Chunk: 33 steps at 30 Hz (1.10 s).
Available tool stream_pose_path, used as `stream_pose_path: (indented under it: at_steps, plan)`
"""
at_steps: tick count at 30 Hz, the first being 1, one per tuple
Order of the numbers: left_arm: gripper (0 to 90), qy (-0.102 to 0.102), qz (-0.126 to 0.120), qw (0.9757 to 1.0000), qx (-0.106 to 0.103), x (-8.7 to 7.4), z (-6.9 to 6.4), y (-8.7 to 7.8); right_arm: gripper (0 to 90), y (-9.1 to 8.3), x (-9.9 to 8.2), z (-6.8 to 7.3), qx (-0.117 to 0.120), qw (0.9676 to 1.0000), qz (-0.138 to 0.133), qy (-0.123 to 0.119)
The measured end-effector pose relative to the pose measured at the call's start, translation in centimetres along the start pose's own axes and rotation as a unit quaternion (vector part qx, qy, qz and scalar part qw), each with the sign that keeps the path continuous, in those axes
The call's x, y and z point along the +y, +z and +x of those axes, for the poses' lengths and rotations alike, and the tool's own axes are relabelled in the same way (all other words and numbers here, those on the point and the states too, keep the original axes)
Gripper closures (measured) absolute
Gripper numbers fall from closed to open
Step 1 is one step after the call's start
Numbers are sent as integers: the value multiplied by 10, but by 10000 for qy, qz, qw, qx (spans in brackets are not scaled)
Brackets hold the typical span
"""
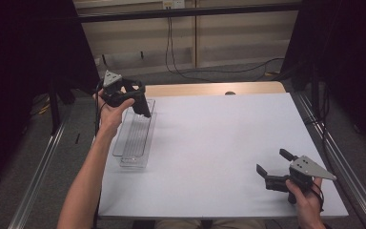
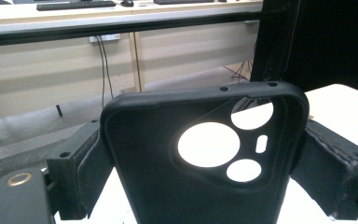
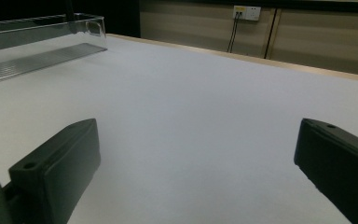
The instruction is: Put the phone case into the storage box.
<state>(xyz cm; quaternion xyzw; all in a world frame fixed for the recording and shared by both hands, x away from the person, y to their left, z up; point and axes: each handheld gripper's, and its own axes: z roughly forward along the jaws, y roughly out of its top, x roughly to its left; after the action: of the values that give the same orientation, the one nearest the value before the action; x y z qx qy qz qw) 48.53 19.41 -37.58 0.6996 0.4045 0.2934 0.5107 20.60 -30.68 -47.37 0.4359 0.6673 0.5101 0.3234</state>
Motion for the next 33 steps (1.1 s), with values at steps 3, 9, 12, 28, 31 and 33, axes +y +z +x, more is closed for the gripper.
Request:
stream_pose_path:
  at_steps: [3, 9, 12, 28, 31, 33]
  plan:
    - [127, 6, 11, 10000, 18, -2, 1, 4, 0, 0, 0, 0, 2, 10000, -3, 6]
    - [127, -20, -31, 10000, 11, -5, 2, 11, 0, 0, 0, 0, 9, 10000, 5, 17]
    - [127, -46, -63, 10000, 57, -6, 3, 13, 0, 0, -1, -1, 0, 10000, 5, 27]
    - [125, 15, 45, 10000, 29, -11, 1, 25, 0, 0, -1, -1, -3, 10000, -4, 12]
    - [124, 56, 85, 9999, 49, -13, 3, 28, 0, 0, -1, -1, -8, 10000, 1, 35]
    - [124, -33, 74, 10000, 51, -16, 4, 30, 0, 0, -1, -1, -1, 10000, 0, 33]
